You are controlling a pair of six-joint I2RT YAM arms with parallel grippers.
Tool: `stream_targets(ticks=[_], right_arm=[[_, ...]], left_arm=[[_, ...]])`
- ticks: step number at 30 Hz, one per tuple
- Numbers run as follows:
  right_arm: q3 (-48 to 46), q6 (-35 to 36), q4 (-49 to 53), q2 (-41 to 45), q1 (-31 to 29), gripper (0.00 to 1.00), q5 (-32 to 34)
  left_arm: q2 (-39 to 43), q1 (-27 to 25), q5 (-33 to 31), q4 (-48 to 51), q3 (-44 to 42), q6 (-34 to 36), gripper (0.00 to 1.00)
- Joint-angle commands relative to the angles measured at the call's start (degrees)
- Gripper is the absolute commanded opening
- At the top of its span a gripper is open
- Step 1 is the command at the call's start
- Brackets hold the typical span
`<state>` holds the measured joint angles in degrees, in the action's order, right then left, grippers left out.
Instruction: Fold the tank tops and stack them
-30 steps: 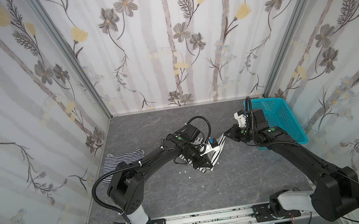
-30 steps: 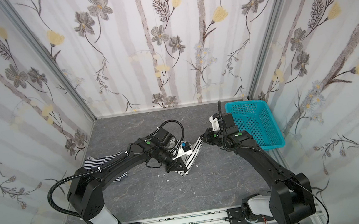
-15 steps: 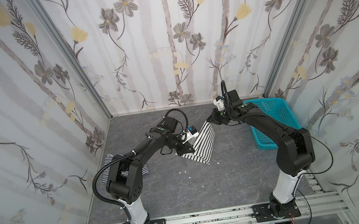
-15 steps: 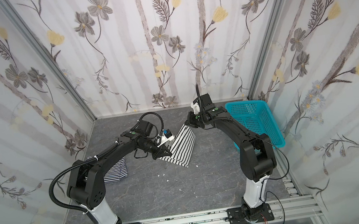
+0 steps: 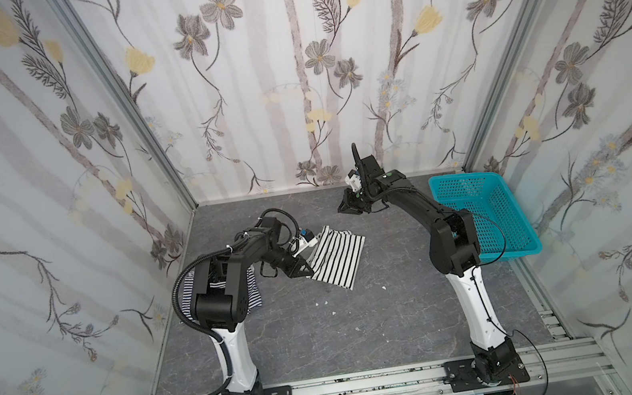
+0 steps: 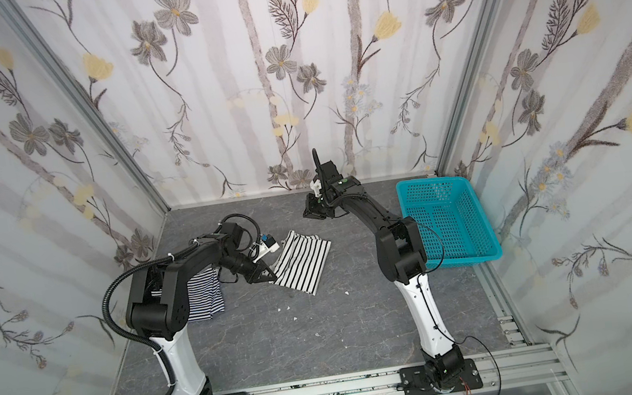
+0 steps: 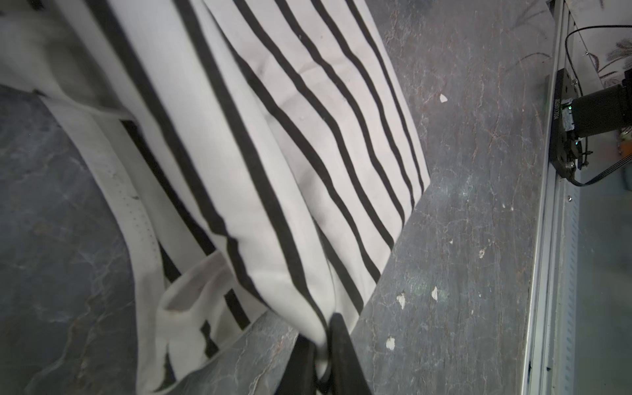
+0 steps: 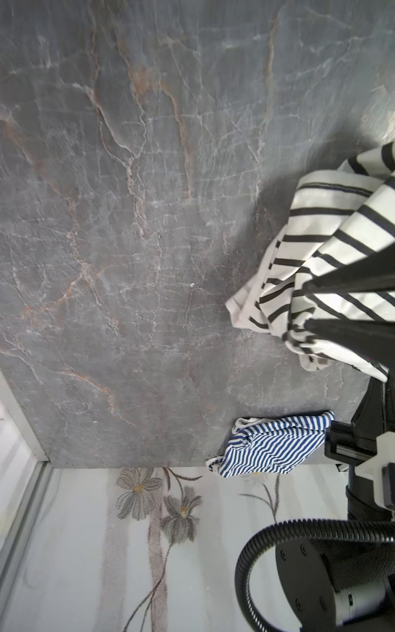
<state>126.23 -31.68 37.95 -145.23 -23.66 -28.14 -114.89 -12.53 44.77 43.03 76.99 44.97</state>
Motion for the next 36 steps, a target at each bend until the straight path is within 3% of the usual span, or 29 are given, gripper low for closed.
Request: stream_targets(ticks=[1,4,11,16,26,31,36], right_arm=[[0.55,0.44,-4.57,-0.12,-0.93,0.41,-1.28],[-3.04,1.87,-7.19,3.13,-2.38,0.44,-0.18],[-7.68,3.09,-6.37,5.66,-5.47,0.37,4.38],[-10.12,3.44,-6.08,5.51,-5.80,0.41,8.54],[-4.18,6.20,-4.32,-0.58,-4.39,0.54,10.56],[-7.11,5.55,-3.53,-1.38,-2.80,0.53,13.20],[-16.62,5.75,-7.55,2.16,-3.91,0.53,12.15]], left_arm=[[-2.64,1.22,1.35,1.71,2.76,-0.08,0.20],[-4.72,2.37,2.42,1.00,5.85,-1.86,0.26],[-7.83,2.95,1.00,-0.31,12.52,-6.22,0.27],[-8.03,2.70,1.70,-0.40,14.85,-8.02,0.27],[0.06,2.68,2.23,-0.60,3.39,-7.19,0.53],[0.44,1.96,2.47,-1.68,0.51,-8.62,0.54],[-2.51,1.45,0.36,-3.74,1.08,-10.69,0.53]])
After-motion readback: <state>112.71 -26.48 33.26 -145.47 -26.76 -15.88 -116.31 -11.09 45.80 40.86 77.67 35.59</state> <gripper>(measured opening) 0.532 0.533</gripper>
